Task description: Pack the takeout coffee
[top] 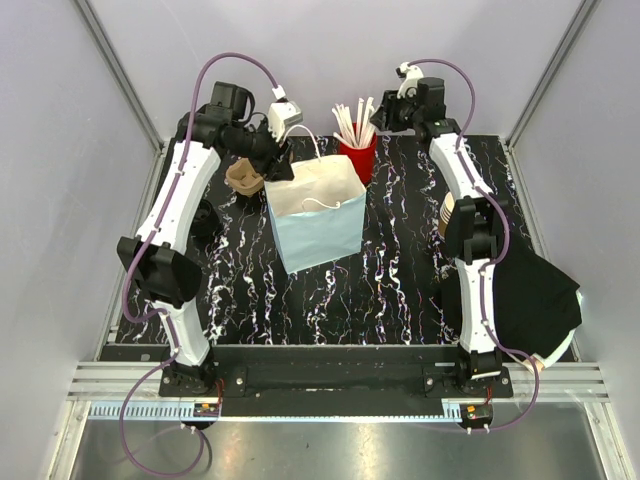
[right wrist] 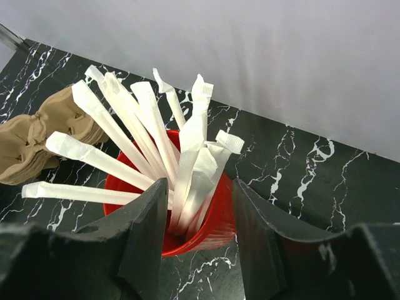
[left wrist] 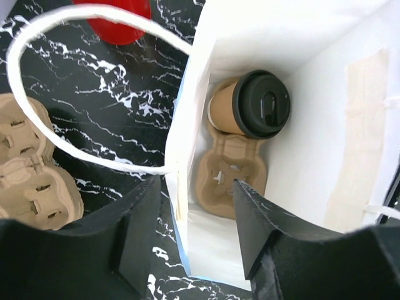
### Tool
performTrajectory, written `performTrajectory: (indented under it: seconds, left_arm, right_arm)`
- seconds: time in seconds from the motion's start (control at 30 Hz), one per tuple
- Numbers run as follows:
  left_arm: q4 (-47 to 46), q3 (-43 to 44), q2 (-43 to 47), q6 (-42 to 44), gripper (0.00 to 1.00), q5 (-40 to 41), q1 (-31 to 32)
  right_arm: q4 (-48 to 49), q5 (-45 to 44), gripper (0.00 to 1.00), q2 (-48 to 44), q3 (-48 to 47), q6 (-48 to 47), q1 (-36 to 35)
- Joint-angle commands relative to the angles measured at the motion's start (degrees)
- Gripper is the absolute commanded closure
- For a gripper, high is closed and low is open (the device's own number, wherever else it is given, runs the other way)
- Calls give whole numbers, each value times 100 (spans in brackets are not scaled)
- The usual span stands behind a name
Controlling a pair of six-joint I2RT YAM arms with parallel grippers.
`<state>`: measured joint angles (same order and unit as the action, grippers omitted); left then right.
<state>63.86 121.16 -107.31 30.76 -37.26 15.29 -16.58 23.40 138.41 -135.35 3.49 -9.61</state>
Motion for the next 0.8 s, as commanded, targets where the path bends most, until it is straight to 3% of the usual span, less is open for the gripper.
performTrajectory:
  seconds: [0.0,0.3,0.47,0.77]
  left_arm:
    - [-75,311,192,-132,45,-265,62]
    - [-84,267,263,-132,43,-247,88]
    - [-84,232,245,-115,43,-256,88]
    - [-75,215,228,-106,43,-335,88]
  right_arm:
    - [260,-116,49,151,-35,12,-103]
    - [269,-151,56,222,-27,-32,-182]
    - [252,-151,71,195,-18,-67,-217]
    - [137,-301,74,-165,245,-252,-252]
